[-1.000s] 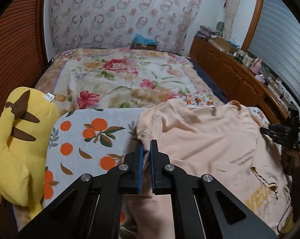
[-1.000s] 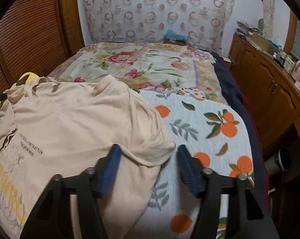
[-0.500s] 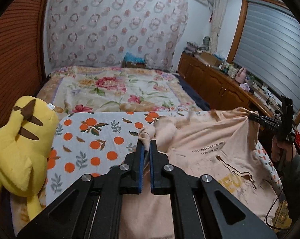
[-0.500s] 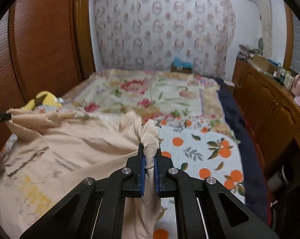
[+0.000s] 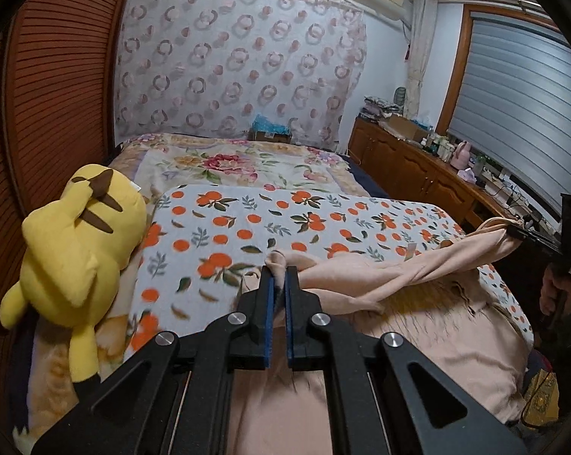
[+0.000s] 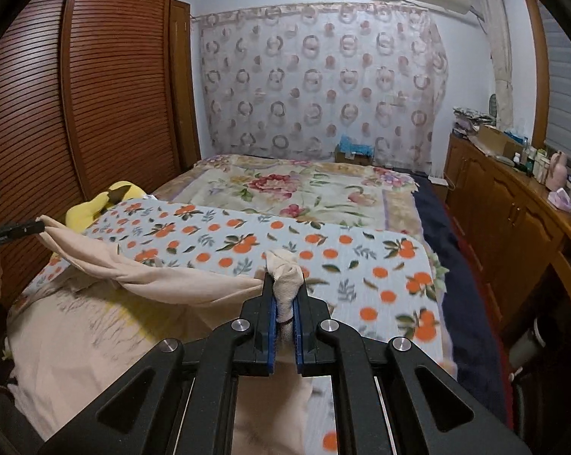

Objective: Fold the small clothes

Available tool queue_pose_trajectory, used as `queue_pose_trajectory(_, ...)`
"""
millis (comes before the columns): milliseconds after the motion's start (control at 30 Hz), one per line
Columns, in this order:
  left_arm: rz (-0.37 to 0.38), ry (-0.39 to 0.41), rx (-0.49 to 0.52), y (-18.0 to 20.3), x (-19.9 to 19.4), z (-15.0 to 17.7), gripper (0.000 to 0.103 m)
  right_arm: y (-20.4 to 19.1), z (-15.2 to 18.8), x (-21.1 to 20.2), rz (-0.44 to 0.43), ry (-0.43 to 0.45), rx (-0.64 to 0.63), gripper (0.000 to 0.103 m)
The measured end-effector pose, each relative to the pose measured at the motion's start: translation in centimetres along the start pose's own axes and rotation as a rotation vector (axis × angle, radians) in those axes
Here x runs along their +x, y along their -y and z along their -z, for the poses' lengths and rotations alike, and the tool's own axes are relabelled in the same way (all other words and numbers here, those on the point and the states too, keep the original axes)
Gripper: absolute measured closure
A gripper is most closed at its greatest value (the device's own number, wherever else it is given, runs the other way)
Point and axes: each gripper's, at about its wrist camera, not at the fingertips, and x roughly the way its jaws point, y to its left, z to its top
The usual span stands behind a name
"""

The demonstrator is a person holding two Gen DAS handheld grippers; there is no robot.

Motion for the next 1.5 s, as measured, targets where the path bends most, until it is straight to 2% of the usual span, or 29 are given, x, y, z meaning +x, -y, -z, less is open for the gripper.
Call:
queue_pose_trajectory(200,0.012,0.048,-0.004,0.9,-5.4,2.3,0.097,-0.8,1.4,-5.1,-0.015,0.032,-0.001,0.096)
queue_pose_trajectory(333,-0.005,0.050,0.023,1.3,-8.1,3.7,0.097,-1.2,3.1,-8.4,-0.023,0.009,-0.019,0.096)
queue_pose_trajectory(500,-0.026,-0.019,0.002,0.6,-8.5,5.4,0.097,-1.2,4.8,-10.3,-0.034,-0.073,-0.021,0.096)
queue_pose_trajectory(567,-0.056,-0.056,0.017,0.4,-7.6,6.4,0.097,-1.3,5.9,-9.9,-0.039,-0.130,-0.022,0.096)
queue_pose_trajectory(667,-0.057,-0.107,0.011,-0.1,-6.2,7.6,0.097,-0.8,7.5,-8.2,-0.040,-0.203,-0.008,0.096)
queue_pose_trajectory(733,-0.063,-0.123,0.016,-0.1,-5.9,8.0,0.093,-0.6,7.5,-6.9,-0.040,-0.233,0.003,0.096)
queue_pose_trajectory(767,-0.068,-0.122,0.021,-0.1,-5.9,8.1,0.084,-0.5,7.4,-6.6,-0.039,-0.240,-0.002,0.096)
queue_pose_trajectory(800,-0.073,-0.119,0.024,-0.1,-6.0,8.1,0.073,-0.3,7.3,-6.5,-0.039,-0.239,-0.005,0.090)
queue_pose_trajectory(867,-0.065,-0.108,0.018,-0.2,-6.2,7.8,0.059,-0.1,6.6,-6.6,-0.037,-0.229,-0.004,0.079)
queue_pose_trajectory(933,-0.057,-0.097,0.017,-0.2,-6.4,7.4,0.051,0.0,6.3,-7.2,-0.027,-0.206,-0.002,0.068)
queue_pose_trajectory(1000,-0.061,-0.086,0.024,-0.2,-6.3,6.9,0.021,0.2,5.6,-7.7,-0.014,-0.178,-0.009,0.058)
queue_pose_trajectory(1167,-0.055,-0.082,0.022,-0.7,-4.9,5.6,0.020,-0.2,5.1,-6.6,0.020,-0.144,-0.041,0.044)
queue_pose_trajectory(1400,-0.071,-0.129,0.046,-1.4,-1.0,3.7,0.020,-0.3,5.3,-2.0,0.009,-0.175,-0.049,0.039)
queue_pose_trajectory(1500,-0.076,-0.175,0.057,-1.7,1.0,3.5,0.020,0.4,5.7,0.1,-0.047,-0.211,-0.030,0.039)
